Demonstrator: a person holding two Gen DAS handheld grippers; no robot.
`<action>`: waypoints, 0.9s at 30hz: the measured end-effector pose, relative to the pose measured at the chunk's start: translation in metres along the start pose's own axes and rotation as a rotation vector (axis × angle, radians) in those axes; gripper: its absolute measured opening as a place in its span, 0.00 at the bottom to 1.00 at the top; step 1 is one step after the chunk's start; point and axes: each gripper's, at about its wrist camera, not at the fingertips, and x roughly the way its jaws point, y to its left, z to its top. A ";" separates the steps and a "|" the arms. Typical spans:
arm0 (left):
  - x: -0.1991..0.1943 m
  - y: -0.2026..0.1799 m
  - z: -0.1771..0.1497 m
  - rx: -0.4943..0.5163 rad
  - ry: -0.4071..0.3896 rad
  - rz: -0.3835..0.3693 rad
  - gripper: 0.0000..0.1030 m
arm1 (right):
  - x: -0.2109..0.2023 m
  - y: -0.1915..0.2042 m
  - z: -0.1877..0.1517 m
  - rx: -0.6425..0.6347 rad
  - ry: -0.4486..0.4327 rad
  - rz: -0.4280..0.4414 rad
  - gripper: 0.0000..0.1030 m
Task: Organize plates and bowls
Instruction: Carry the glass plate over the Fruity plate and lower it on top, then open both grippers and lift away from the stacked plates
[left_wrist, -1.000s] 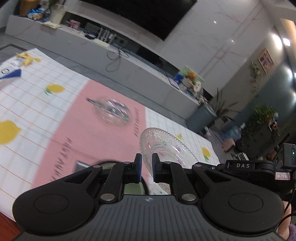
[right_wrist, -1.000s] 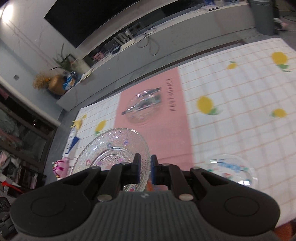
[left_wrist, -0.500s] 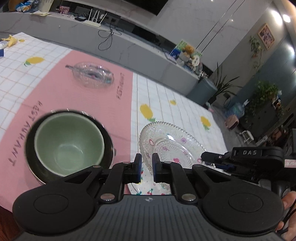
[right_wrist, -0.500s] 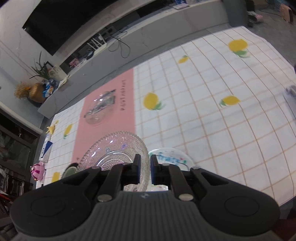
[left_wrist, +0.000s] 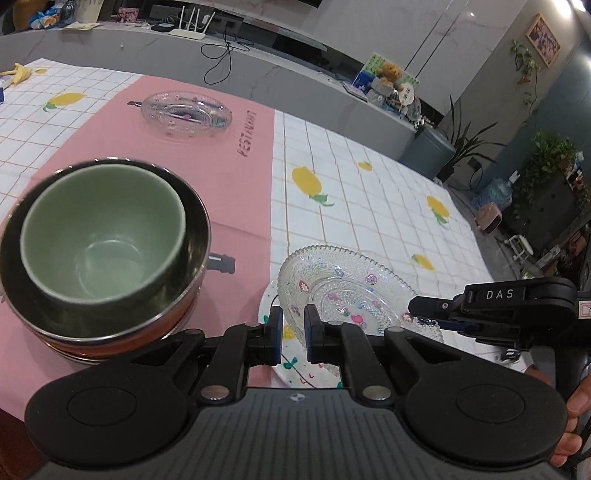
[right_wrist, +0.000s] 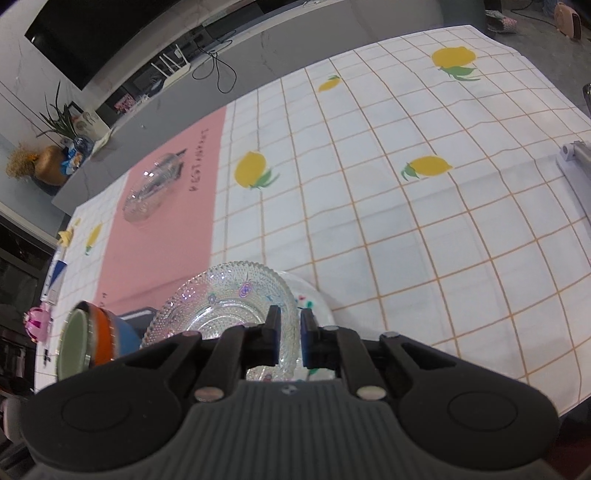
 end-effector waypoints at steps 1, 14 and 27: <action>0.002 -0.001 -0.002 0.008 -0.003 0.007 0.12 | 0.002 -0.001 -0.001 -0.005 0.001 -0.006 0.08; 0.027 -0.003 -0.010 0.074 0.031 0.072 0.12 | 0.025 -0.005 -0.005 -0.044 0.004 -0.044 0.10; 0.034 -0.003 -0.008 0.097 0.074 0.074 0.09 | 0.033 0.001 -0.011 -0.100 0.015 -0.110 0.12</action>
